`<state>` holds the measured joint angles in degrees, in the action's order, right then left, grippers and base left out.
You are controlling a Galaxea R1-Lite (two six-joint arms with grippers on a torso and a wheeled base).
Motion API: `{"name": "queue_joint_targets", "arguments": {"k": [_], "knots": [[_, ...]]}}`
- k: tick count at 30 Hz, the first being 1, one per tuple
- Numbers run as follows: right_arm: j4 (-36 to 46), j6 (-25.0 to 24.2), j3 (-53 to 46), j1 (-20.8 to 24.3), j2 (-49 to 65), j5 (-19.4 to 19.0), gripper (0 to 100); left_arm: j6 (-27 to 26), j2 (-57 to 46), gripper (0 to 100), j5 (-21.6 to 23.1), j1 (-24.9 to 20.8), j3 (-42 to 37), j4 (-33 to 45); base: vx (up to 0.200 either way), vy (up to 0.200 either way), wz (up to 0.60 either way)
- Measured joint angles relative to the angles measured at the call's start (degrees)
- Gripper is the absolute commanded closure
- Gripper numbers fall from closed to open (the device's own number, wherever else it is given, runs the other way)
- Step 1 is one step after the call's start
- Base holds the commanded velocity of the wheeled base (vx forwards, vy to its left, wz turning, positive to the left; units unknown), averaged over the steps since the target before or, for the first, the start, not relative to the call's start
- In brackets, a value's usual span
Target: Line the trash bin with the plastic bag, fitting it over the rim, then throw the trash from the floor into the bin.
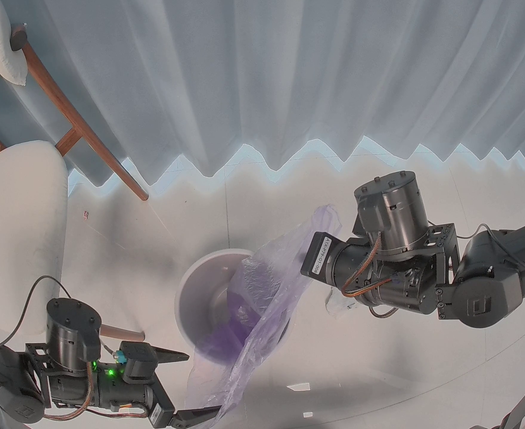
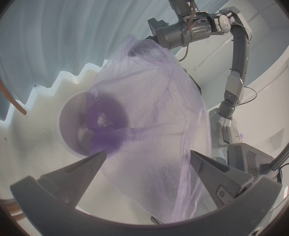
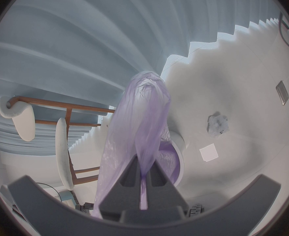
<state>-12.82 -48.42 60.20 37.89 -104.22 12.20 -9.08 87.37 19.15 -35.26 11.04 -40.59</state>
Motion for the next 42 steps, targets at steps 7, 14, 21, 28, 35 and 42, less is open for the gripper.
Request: {"name": "queue_joint_targets", "arguments": {"k": [7,14,21,28,35,42], "knots": [[0.0,0.0,-0.1,-0.3,0.2,0.1,100,-0.6,4.0,0,-0.6,0.0,4.0,0.0,0.000,0.000,0.00],[0.0,0.0,-0.1,-0.7,0.6,0.5,100,-1.3,5.8,100,-0.8,0.2,4.3,0.2,0.000,0.000,0.00],[-0.1,3.0,-1.5,-2.2,2.5,0.2,100,0.5,6.0,100,-0.5,3.4,4.5,-1.1,0.000,0.000,0.00],[-0.9,9.2,-5.8,-3.6,6.6,-4.5,100,13.2,1.4,100,-0.5,4.1,4.2,-2.6,0.000,0.000,0.00],[-2.0,20.8,-8.7,-4.0,10.1,-8.4,100,16.5,-3.8,100,-1.5,6.9,3.8,-0.9,0.000,0.000,0.00],[-6.2,23.3,-8.4,-1.5,6.7,-9.7,100,17.2,-5.3,100,-5.5,12.6,3.6,-0.1,0.000,0.000,0.00]]}}
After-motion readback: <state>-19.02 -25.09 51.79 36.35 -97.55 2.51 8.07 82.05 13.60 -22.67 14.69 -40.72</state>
